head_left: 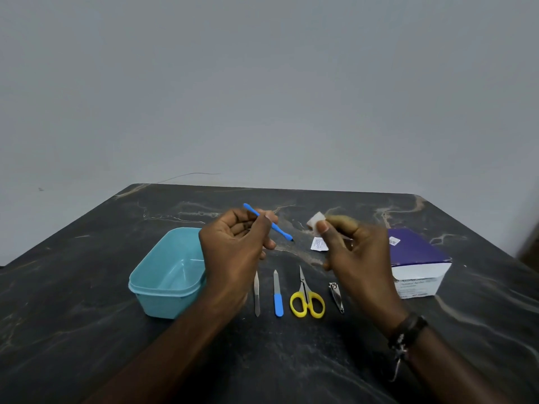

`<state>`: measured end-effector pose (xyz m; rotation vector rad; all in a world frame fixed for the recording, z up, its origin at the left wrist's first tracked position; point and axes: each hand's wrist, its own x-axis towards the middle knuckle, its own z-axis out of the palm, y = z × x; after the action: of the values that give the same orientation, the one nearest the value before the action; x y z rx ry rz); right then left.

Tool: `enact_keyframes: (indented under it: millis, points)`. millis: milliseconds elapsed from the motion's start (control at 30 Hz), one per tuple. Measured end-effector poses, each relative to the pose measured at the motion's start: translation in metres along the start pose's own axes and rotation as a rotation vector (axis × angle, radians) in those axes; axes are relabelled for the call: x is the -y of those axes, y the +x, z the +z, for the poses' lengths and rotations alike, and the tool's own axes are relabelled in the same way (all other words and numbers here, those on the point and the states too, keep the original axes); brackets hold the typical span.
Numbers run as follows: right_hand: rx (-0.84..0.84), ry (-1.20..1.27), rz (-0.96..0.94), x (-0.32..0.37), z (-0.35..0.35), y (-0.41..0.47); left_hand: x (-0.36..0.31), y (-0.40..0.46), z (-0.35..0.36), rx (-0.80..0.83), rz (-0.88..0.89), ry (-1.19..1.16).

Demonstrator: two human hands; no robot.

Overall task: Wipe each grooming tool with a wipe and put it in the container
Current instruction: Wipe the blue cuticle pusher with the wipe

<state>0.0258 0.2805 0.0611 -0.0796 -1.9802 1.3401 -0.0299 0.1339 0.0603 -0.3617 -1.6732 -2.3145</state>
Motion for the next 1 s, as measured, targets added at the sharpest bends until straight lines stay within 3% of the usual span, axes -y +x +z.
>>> enact_keyframes:
  millis: [200,400,700,900,1000]
  points:
    - [0.2,-0.105,0.004,-0.005,0.005,-0.001,0.0,-0.002,0.0,0.08,0.006,0.041]
    - [0.397,0.01,0.046,-0.001,0.006,-0.005,0.001,-0.003,-0.001,0.114,0.014,0.074]
    - [0.46,0.098,0.106,0.0,0.008,-0.007,0.002,-0.007,0.002,0.179,-0.006,0.076]
    - [0.616,0.108,0.195,0.005,0.005,-0.007,0.004,-0.006,0.0,0.165,-0.06,0.066]
    - [0.589,0.148,0.227,0.005,0.004,-0.006,0.003,-0.008,0.001,0.206,-0.062,0.078]
